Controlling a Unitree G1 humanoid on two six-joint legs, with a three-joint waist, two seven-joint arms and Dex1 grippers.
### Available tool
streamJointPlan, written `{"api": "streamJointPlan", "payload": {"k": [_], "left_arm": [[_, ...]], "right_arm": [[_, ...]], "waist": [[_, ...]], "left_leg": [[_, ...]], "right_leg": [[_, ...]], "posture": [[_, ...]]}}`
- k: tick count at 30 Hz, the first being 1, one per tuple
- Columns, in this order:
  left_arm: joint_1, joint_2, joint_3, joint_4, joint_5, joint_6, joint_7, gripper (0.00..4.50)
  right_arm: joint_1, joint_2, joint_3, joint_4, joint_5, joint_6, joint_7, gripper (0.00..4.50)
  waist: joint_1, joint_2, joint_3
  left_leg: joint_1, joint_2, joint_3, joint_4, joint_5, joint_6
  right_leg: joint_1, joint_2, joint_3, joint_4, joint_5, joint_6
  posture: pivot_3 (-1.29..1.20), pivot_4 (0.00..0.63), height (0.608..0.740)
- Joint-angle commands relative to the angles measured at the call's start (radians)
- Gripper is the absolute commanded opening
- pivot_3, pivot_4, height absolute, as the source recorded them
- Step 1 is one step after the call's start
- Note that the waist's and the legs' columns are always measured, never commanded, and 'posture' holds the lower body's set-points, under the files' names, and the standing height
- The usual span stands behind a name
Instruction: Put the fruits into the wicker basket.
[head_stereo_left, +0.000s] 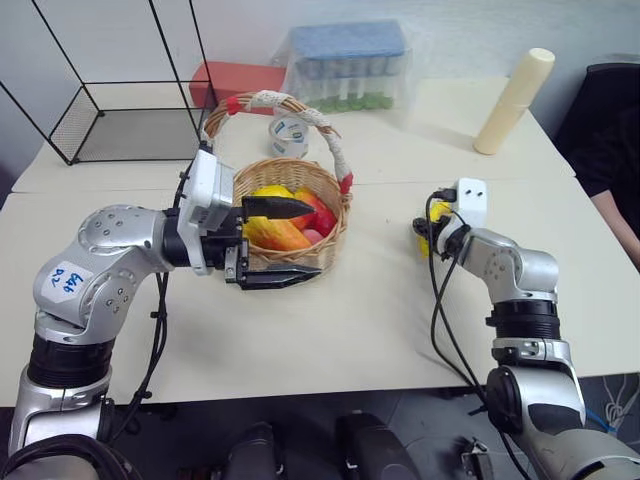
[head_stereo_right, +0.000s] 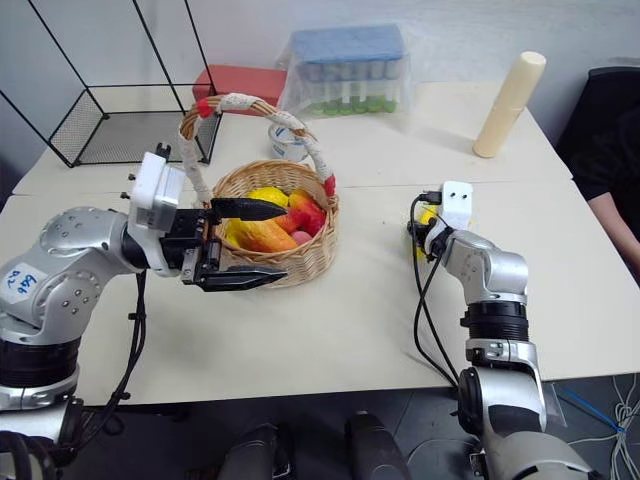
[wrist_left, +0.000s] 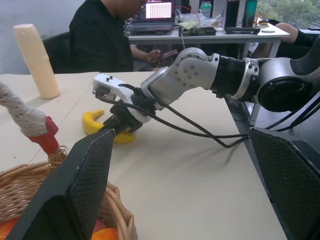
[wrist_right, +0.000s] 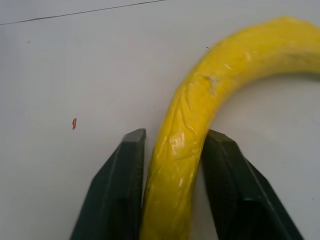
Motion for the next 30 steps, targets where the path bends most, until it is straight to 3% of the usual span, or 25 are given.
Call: {"api": "streamJointPlan", "payload": {"k": [1,6,9,12,14,19,26,30], "left_arm": [[0.004,0.013,0.032,-0.031,-0.008,-0.005,0.008,4.50],[0.034,0.030,0.083,-0.010,-0.031,0.023,0.031,4.50],[0.069,0.065,0.111,0.008,-0.008,0.013,0.019,4.50],[0.079,0.087,0.132,0.022,-0.007,0.012,0.015,4.50],[0.081,0.099,0.141,0.035,-0.004,0.011,0.015,4.50],[0.113,0.117,0.160,0.043,0.004,0.014,0.022,4.50],[0.159,0.128,0.192,-0.002,-0.005,0.021,0.052,4.50],[0.180,0.126,0.208,-0.027,-0.015,0.025,0.071,4.50]], "right_arm": [[0.040,-0.025,-0.006,-0.095,0.006,0.029,0.028,0.48],[0.195,-0.146,-0.009,-0.491,0.217,0.185,0.274,0.45],[0.312,-0.298,-0.033,-0.749,0.434,0.314,0.473,0.45],[0.377,-0.404,-0.017,-0.879,0.543,0.303,0.619,0.45],[0.351,-0.417,0.021,-0.914,0.596,0.289,0.674,0.45],[0.153,-0.314,0.174,-0.867,0.582,0.257,0.654,0.45],[-0.125,-0.062,0.342,-0.562,0.342,0.134,0.482,0.45],[-0.180,0.015,0.393,-0.454,0.238,0.090,0.432,1.72]], "waist": [[0.001,0.000,0.000],[0.008,0.001,0.001],[0.005,0.001,0.001],[0.001,0.001,0.001],[-0.001,0.001,0.001],[0.000,0.001,0.001],[0.003,0.000,0.001],[0.002,0.000,0.001]], "left_leg": [[0.000,0.000,0.000,0.000,0.000,0.000],[-0.001,0.000,-0.001,-0.001,0.000,0.000],[-0.001,0.000,-0.001,-0.001,0.000,0.000],[0.000,0.002,-0.002,-0.001,-0.001,0.000],[0.001,0.002,-0.002,-0.001,-0.001,0.000],[0.001,0.001,-0.002,0.000,-0.001,0.001],[-0.001,0.001,-0.002,0.000,-0.001,0.001],[-0.002,-0.001,-0.002,0.002,-0.002,0.003]], "right_leg": [[0.000,0.000,0.000,0.000,0.000,0.000],[0.000,0.000,0.000,-0.001,0.000,0.000],[0.000,0.000,0.000,-0.001,0.000,0.000],[0.003,0.001,-0.002,-0.004,0.000,0.000],[0.004,0.001,-0.002,-0.004,0.000,0.000],[0.003,0.001,-0.002,-0.003,0.000,0.000],[0.000,-0.001,-0.002,-0.001,0.000,0.000],[0.000,-0.004,-0.002,-0.001,0.000,0.000]], "posture": [[0.00,0.150,0.740],[0.00,0.150,0.740],[0.00,0.150,0.740],[0.00,0.150,0.740],[0.00,0.150,0.740],[0.00,0.150,0.740],[0.00,0.150,0.740],[0.00,0.150,0.740]]}}
